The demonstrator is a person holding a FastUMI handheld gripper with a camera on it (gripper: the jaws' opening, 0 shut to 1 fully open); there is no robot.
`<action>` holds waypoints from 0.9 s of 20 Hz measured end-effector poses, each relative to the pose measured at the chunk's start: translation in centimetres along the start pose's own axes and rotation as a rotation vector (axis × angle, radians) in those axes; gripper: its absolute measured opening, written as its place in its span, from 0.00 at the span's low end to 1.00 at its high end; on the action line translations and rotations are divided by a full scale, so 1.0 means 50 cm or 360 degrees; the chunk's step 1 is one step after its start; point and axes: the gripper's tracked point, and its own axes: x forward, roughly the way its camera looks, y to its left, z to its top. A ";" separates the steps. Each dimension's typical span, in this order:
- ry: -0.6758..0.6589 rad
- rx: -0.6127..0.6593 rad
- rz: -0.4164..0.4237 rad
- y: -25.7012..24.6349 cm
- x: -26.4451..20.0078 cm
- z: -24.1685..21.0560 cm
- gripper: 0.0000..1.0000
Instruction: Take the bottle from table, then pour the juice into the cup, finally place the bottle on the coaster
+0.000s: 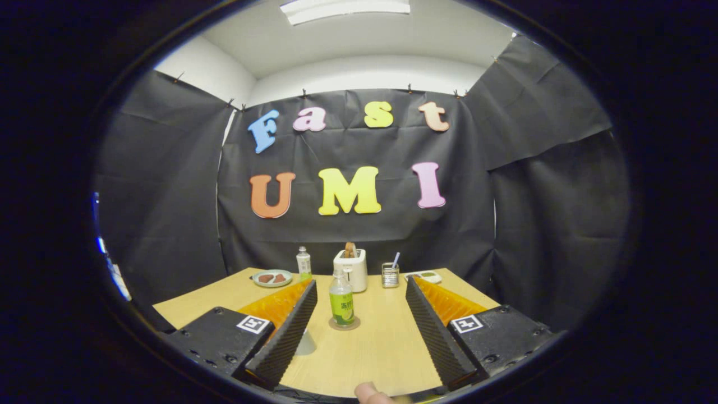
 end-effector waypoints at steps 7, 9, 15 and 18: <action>0.0094 0.0180 -0.0139 -0.082 -0.040 -0.053 1.00; 0.0078 0.0235 -0.0091 -0.087 -0.047 -0.054 1.00; 0.0034 0.0120 -0.0017 -0.078 -0.058 -0.053 1.00; 0.0060 0.0058 -0.0037 -0.075 -0.068 -0.063 1.00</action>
